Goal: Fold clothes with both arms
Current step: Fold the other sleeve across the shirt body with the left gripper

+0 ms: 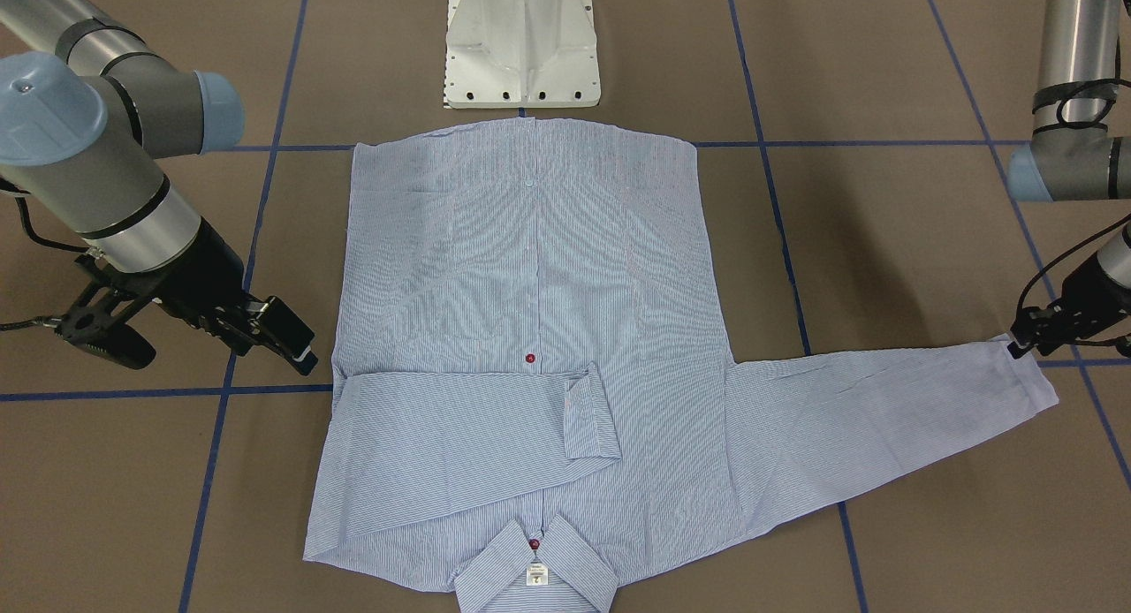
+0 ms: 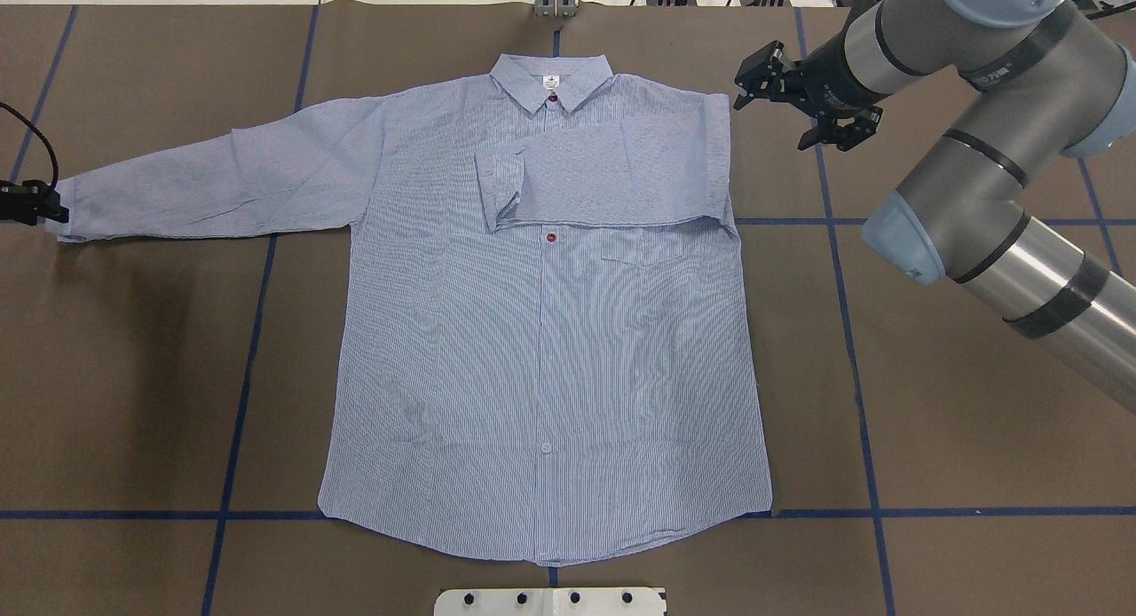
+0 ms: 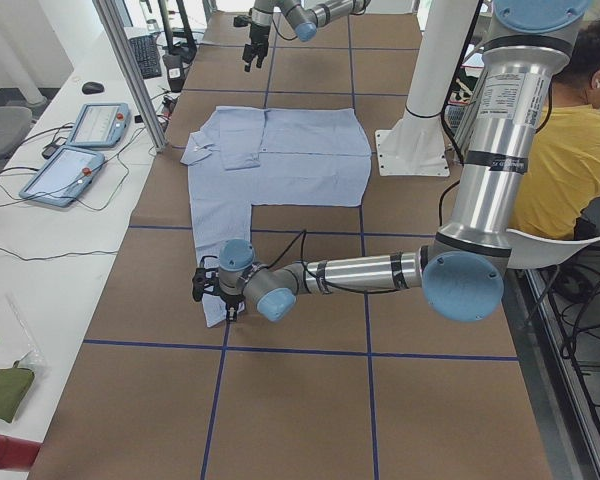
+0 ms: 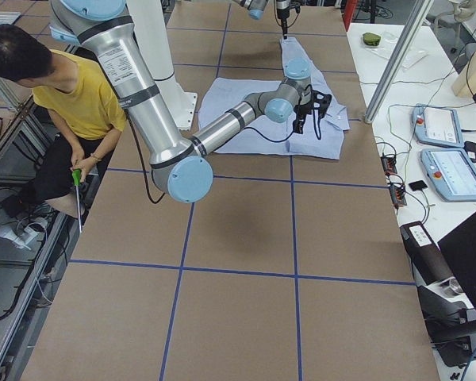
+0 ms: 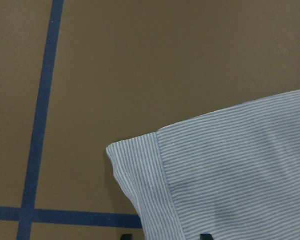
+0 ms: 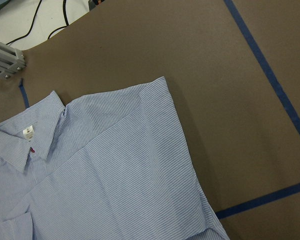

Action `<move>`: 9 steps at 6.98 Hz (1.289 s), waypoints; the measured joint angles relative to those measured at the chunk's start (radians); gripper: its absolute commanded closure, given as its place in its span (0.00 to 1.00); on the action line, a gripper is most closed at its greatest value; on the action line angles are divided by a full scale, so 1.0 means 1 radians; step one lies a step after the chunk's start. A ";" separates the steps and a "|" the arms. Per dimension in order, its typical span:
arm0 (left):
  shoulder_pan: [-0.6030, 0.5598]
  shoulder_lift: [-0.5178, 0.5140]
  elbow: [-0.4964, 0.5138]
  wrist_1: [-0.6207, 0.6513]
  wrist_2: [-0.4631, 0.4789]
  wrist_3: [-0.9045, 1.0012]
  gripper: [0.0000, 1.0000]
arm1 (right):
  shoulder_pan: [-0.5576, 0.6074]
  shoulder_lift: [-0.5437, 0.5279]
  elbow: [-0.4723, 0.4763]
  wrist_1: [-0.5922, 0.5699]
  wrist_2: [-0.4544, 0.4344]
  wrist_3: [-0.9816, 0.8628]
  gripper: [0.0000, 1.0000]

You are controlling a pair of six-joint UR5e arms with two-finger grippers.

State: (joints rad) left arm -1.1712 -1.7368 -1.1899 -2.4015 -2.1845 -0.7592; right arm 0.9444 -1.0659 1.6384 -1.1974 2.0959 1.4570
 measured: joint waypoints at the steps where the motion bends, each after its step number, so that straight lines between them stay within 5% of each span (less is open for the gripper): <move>1: 0.000 0.000 0.002 0.000 0.000 -0.001 1.00 | 0.000 0.000 0.000 0.000 0.000 0.000 0.00; 6: -0.020 -0.013 -0.036 0.012 0.000 -0.004 1.00 | 0.007 -0.001 -0.001 0.000 0.000 -0.001 0.00; 9: -0.026 -0.138 -0.082 0.132 -0.002 -0.057 1.00 | 0.081 -0.047 -0.001 -0.002 0.028 -0.080 0.00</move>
State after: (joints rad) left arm -1.1967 -1.8747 -1.2721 -2.2698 -2.1863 -0.8158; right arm 1.0251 -1.1129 1.6379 -1.1993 2.1240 1.3768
